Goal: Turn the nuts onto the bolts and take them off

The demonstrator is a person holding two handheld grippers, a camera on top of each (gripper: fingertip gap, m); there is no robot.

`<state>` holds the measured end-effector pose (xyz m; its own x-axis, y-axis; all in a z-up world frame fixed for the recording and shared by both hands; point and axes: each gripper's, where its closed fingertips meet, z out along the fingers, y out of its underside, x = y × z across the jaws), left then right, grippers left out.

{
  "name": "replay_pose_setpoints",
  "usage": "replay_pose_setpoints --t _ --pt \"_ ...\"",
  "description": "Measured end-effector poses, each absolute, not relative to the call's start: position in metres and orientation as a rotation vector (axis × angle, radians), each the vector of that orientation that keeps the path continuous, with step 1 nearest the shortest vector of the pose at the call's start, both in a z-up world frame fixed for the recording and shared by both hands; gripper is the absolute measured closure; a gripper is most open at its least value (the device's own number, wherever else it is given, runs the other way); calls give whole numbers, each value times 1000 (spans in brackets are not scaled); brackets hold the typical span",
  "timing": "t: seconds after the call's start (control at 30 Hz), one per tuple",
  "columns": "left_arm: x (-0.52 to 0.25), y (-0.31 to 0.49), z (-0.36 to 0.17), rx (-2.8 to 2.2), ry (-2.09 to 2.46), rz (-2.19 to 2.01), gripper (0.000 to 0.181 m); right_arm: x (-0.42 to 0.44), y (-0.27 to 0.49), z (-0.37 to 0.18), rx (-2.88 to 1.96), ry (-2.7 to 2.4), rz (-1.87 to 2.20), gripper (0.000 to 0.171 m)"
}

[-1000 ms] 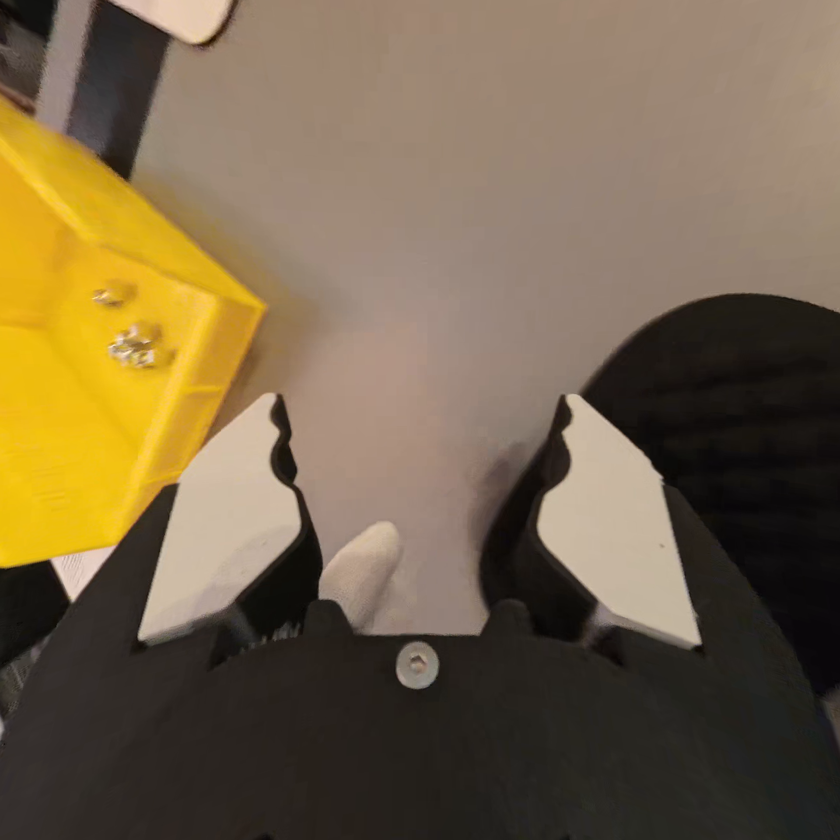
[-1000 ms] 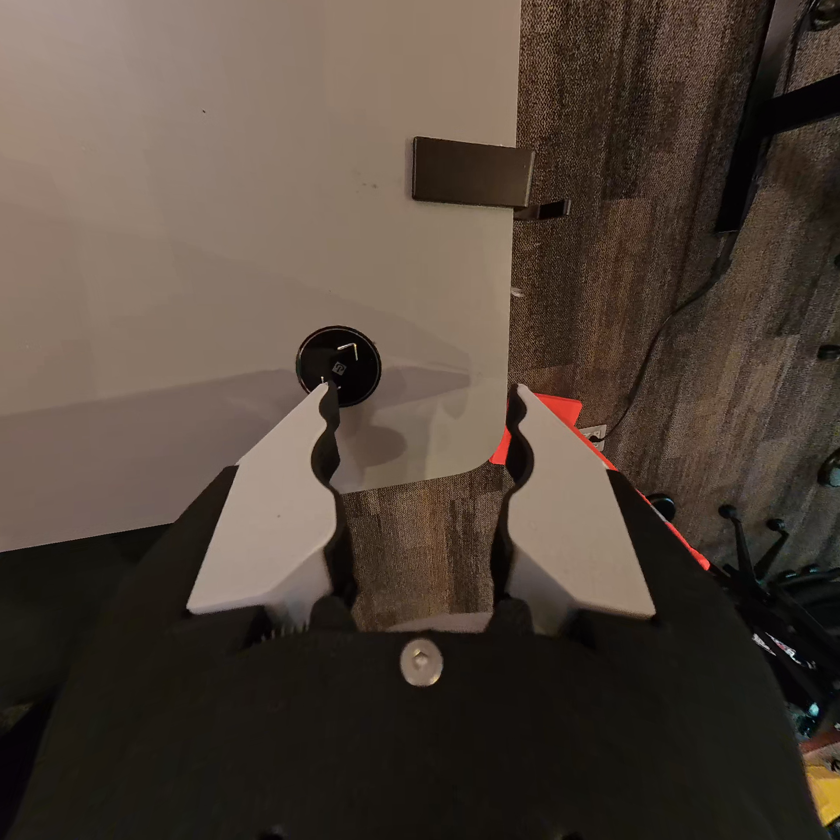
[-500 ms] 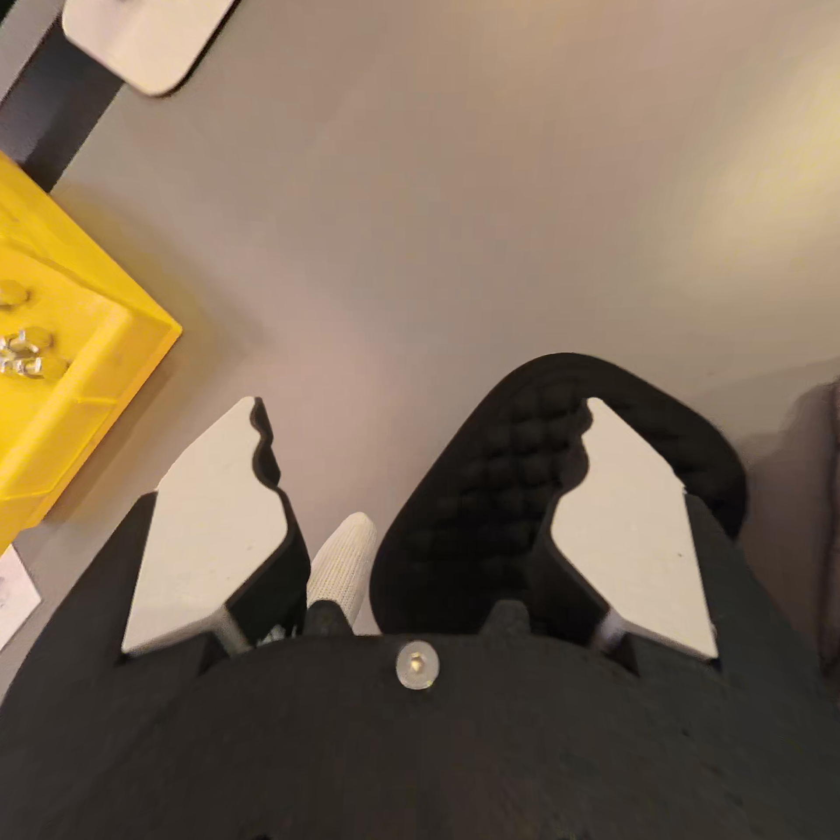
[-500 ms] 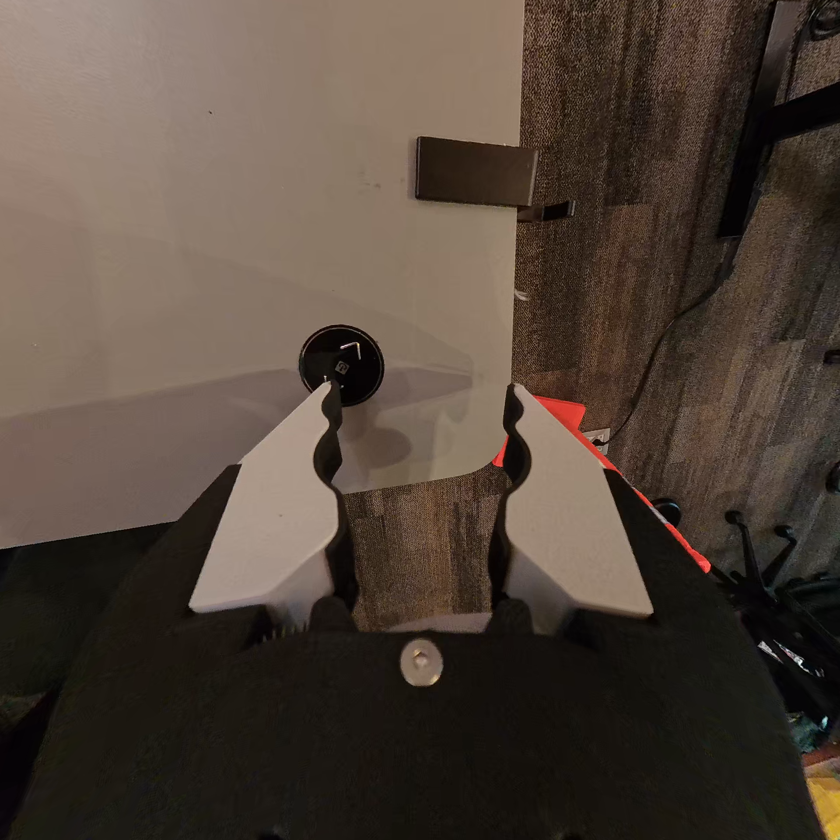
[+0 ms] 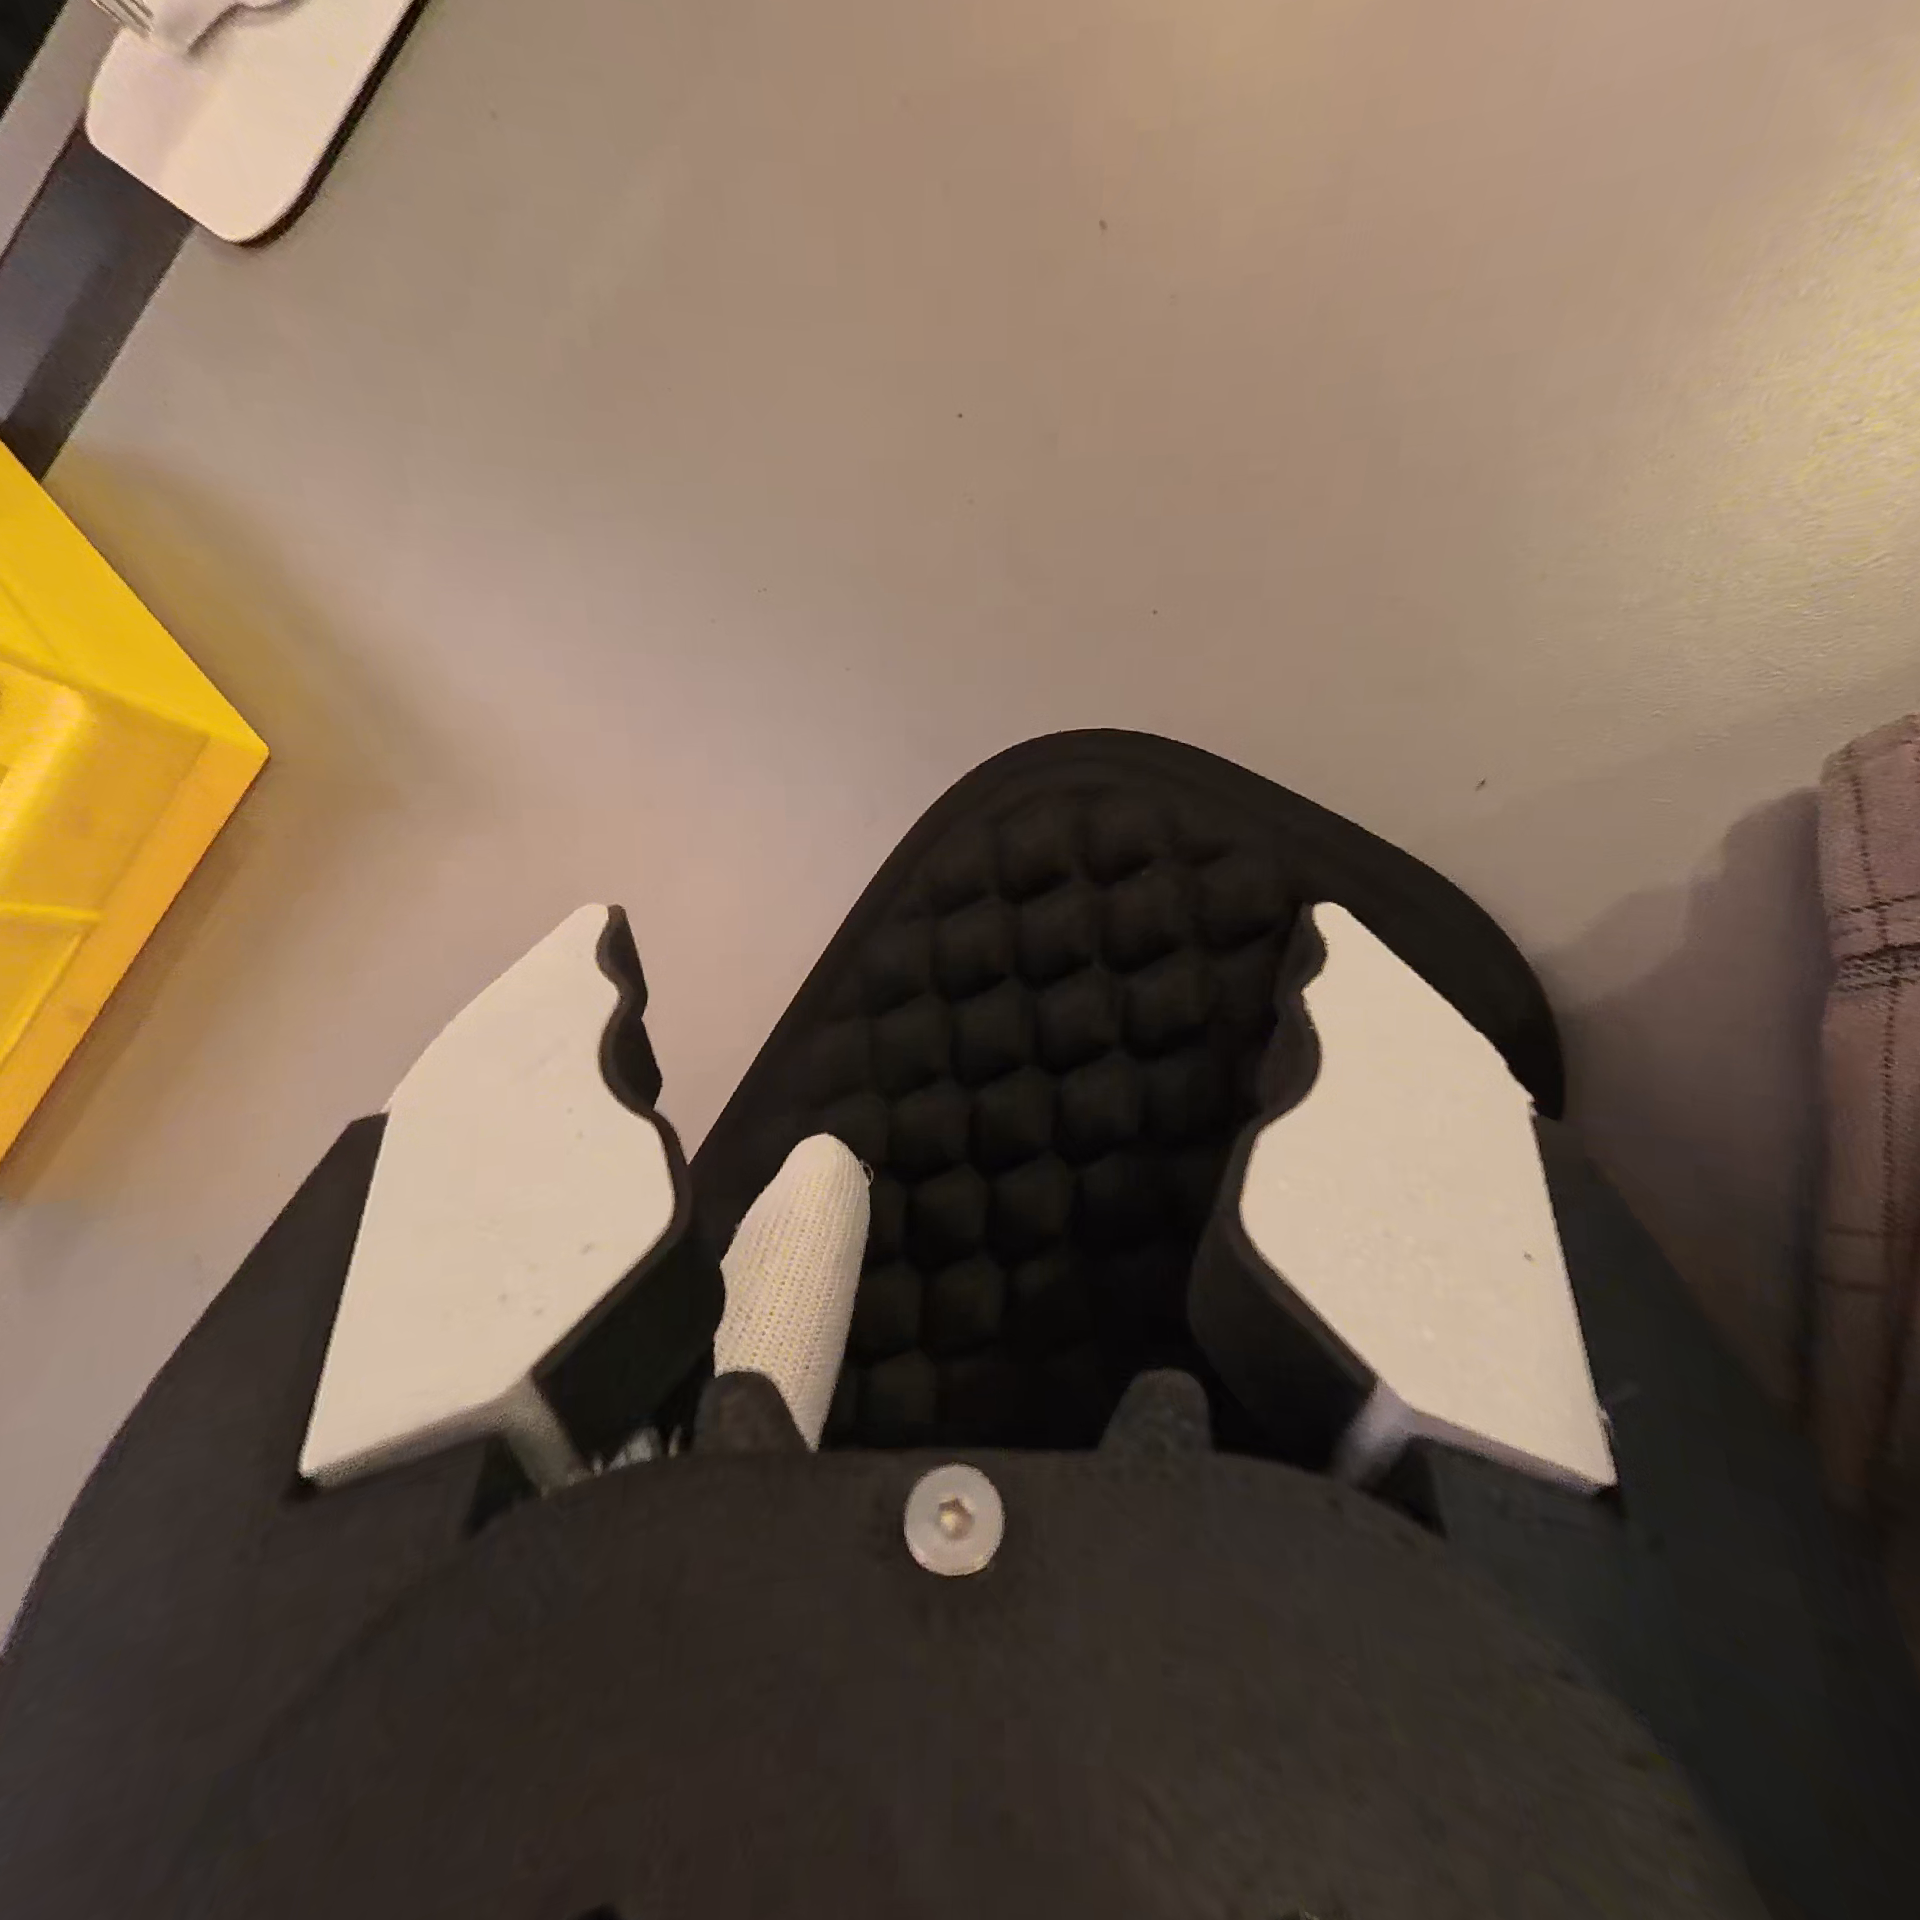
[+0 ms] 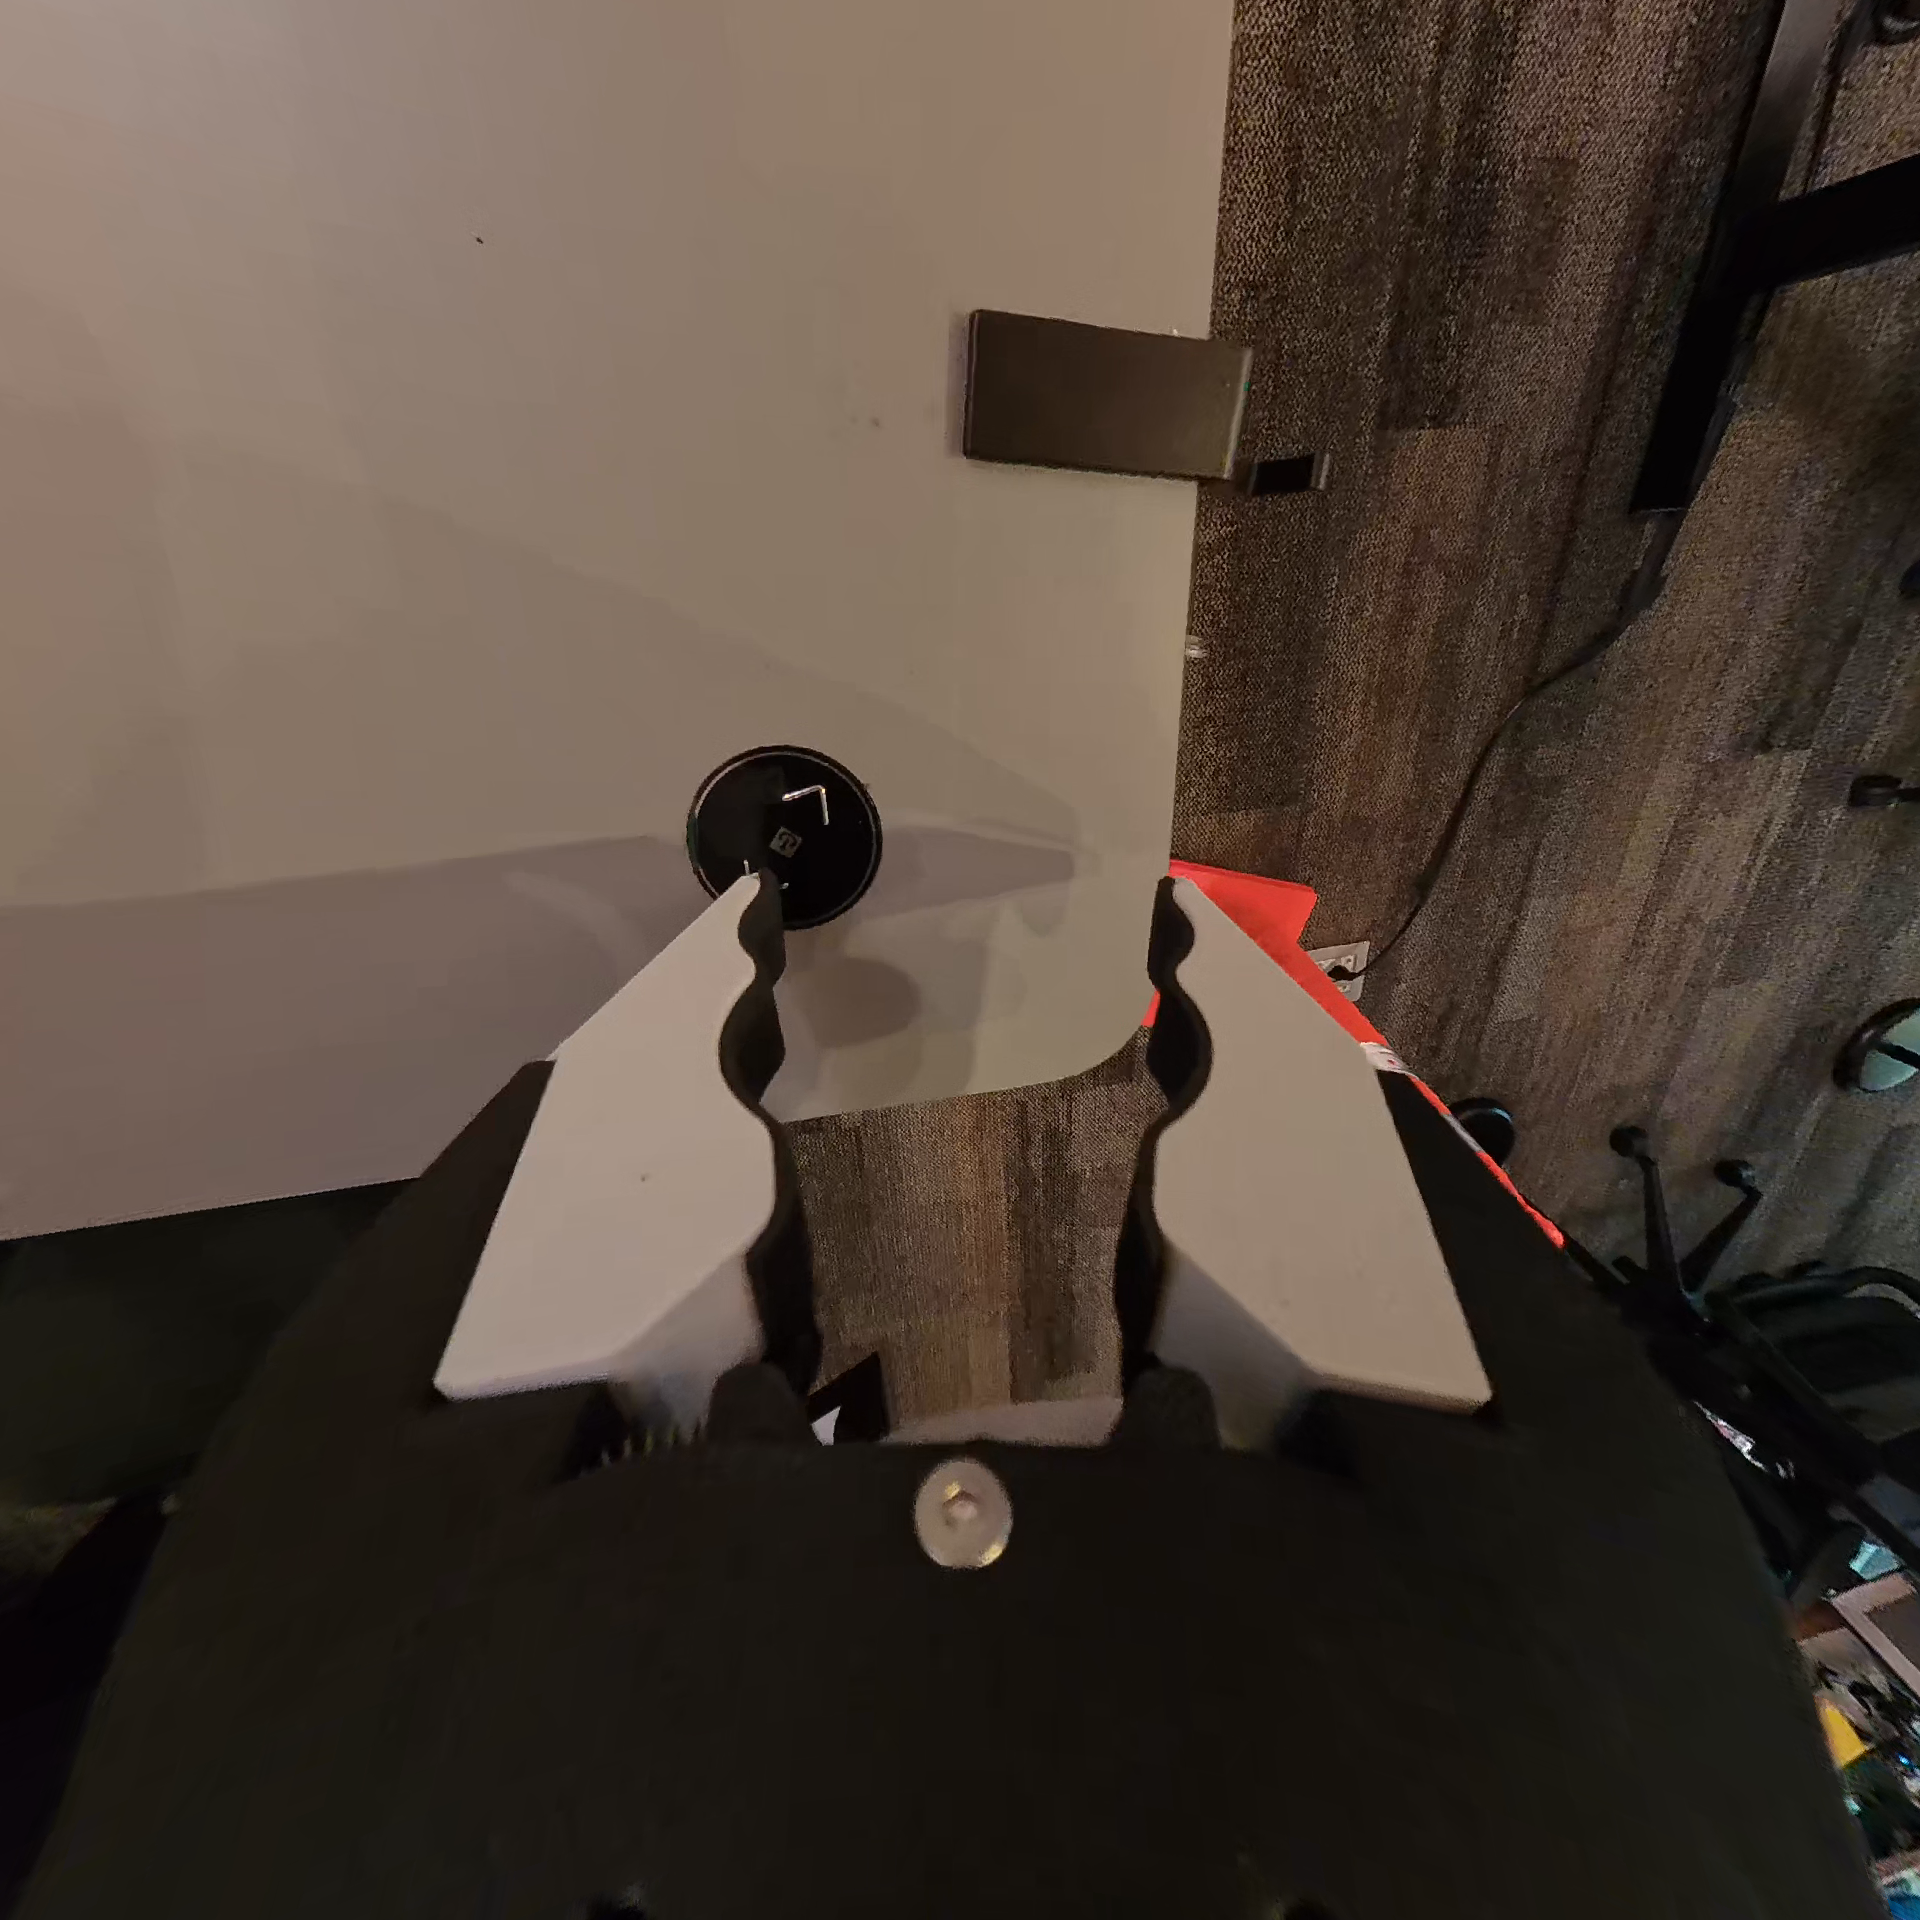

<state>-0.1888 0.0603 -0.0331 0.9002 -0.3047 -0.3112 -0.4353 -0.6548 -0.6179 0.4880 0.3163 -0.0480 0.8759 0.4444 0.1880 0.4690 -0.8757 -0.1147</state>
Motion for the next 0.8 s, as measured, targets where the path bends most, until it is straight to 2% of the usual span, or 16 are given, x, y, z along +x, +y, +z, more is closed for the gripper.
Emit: replay_pose_setpoints --t 0.8 --pt "-211 82 4 -2224 386 303 62 486 317 -16 -2839 -757 -279 104"
